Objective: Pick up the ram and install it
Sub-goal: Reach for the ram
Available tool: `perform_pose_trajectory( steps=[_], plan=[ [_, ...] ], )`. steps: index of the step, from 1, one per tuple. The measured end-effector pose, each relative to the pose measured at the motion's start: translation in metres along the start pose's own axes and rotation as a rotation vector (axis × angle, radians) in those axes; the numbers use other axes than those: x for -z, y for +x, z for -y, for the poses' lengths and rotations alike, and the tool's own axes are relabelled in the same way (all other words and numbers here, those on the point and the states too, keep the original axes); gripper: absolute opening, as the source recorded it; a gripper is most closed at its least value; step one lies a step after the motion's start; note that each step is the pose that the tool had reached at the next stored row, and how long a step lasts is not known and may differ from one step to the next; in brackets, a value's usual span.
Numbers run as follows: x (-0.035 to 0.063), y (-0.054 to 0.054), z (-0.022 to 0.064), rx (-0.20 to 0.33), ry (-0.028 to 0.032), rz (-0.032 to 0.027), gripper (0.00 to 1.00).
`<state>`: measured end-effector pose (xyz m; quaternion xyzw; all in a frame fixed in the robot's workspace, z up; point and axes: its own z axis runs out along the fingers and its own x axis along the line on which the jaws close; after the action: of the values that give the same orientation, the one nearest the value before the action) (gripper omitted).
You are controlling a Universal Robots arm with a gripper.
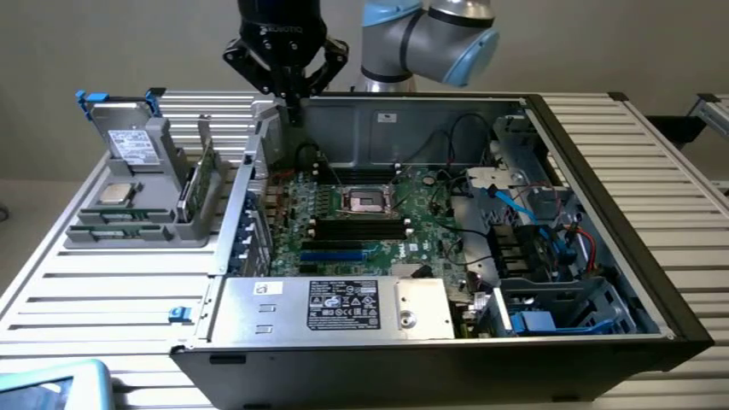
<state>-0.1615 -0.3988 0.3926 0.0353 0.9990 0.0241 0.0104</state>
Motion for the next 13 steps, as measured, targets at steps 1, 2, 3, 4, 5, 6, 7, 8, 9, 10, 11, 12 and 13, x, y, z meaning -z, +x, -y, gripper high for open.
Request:
perform_pose_trajectory(
  steps=[1,2,3,4,5,6,7,8,9,10,11,12,13],
  plan=[
    [0.0001,0.005,0.0003,0.000,0.0000,0.0000,0.11],
    [0.0002,0.009,0.0006,0.000,0.0000,0.0000,0.11],
    [0.0003,0.014,0.0010,0.000,0.0001,0.0000,0.11],
    [0.0004,0.018,0.0013,0.000,0.0000,0.0000,0.11],
    [0.0005,0.023,0.0016,0.000,0.0000,0.0000,0.11],
    [0.0006,0.027,0.0019,0.000,0.0001,0.0000,0.11],
    [0.0007,0.032,0.0023,0.000,0.0000,0.0000,0.11],
    [0.0008,0.036,0.0026,0.000,0.0000,0.0000,0.11],
    [0.0009,0.041,0.0029,0.000,0.0000,0.0000,0.11],
    [0.0010,0.045,0.0032,0.000,0.0000,0.0000,0.11],
    [0.0011,0.050,0.0035,0.000,0.0000,0.0000,0.11],
    [0.0012,0.054,0.0039,0.000,0.0000,0.0000,0.11],
    [0.0012,0.059,0.0042,0.000,0.0000,0.0000,0.11]
  ],
)
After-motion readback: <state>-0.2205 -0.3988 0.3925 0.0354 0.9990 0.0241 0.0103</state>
